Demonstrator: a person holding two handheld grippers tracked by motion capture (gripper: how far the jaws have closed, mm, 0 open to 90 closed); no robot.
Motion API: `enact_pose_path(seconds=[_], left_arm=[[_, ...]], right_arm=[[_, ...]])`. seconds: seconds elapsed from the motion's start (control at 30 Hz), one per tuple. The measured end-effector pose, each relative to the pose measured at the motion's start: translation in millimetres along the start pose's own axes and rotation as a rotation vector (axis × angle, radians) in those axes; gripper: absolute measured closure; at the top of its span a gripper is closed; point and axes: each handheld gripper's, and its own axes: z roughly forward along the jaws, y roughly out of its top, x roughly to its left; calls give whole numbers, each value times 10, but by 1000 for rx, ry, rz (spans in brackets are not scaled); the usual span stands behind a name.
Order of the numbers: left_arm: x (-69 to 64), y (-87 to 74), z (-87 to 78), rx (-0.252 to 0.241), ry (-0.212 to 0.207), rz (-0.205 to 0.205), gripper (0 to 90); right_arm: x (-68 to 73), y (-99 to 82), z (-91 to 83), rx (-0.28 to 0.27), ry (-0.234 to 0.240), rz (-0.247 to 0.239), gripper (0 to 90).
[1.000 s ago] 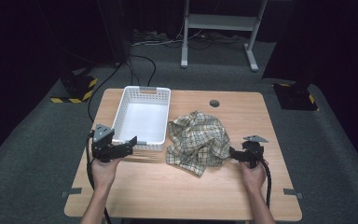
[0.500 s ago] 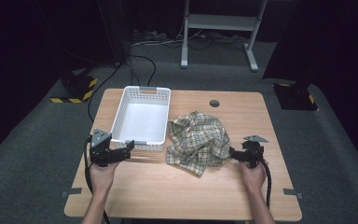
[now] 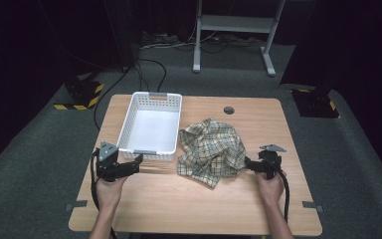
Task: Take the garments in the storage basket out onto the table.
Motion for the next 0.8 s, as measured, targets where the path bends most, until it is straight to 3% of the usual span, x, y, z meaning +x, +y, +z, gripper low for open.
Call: enact_pose_path(seconds=[0.8], left_arm=[[36,-218,58,46,1,-12,62]], right_arm=[[0,0,0,0,0,0,126]])
